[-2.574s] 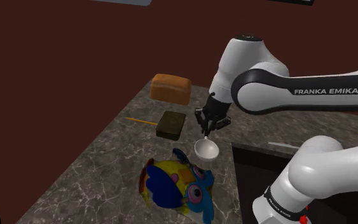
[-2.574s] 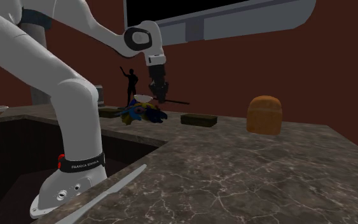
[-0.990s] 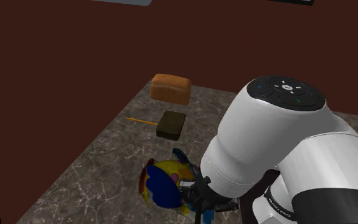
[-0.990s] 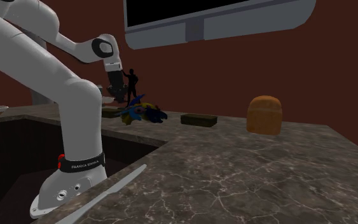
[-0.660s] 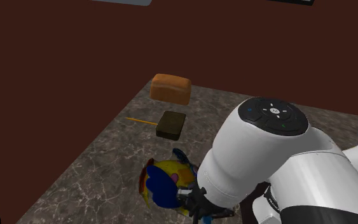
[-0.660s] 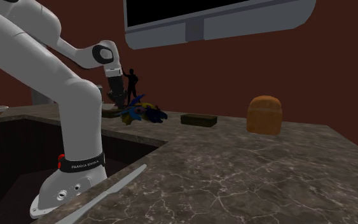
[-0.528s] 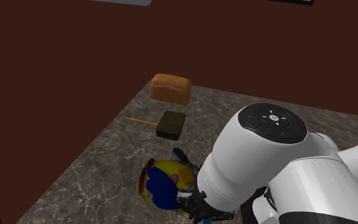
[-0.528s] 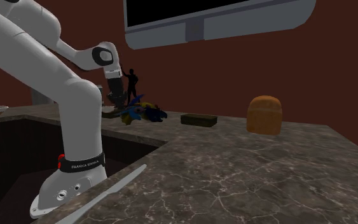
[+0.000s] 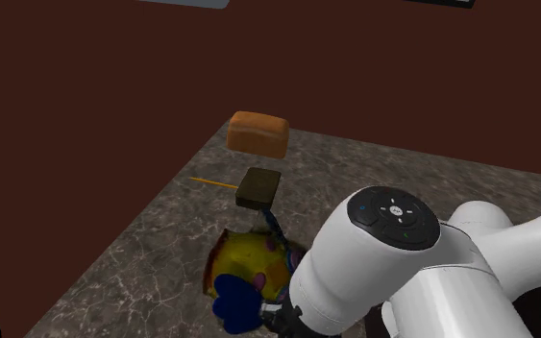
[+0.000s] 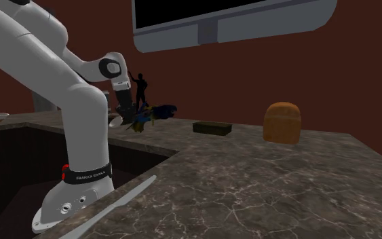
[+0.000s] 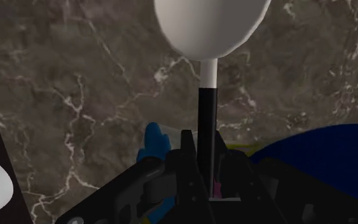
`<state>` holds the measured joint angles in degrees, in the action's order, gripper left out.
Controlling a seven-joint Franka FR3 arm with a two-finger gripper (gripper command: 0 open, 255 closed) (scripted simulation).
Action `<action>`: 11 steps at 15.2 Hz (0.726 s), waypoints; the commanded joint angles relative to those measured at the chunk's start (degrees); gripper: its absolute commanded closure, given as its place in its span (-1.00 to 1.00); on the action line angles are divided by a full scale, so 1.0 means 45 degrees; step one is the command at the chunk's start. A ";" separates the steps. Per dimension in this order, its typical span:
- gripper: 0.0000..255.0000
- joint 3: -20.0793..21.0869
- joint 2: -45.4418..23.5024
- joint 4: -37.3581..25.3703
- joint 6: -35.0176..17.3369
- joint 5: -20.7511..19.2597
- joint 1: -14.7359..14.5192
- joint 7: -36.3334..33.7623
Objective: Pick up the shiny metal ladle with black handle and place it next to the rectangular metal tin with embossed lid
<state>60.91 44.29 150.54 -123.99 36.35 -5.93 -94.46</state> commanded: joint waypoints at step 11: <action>-1.00 0.0591 -0.0307 0.0509 -0.0470 0.0221 0.0145 -0.0120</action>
<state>63.50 42.95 152.67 -126.09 37.34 -5.31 -95.00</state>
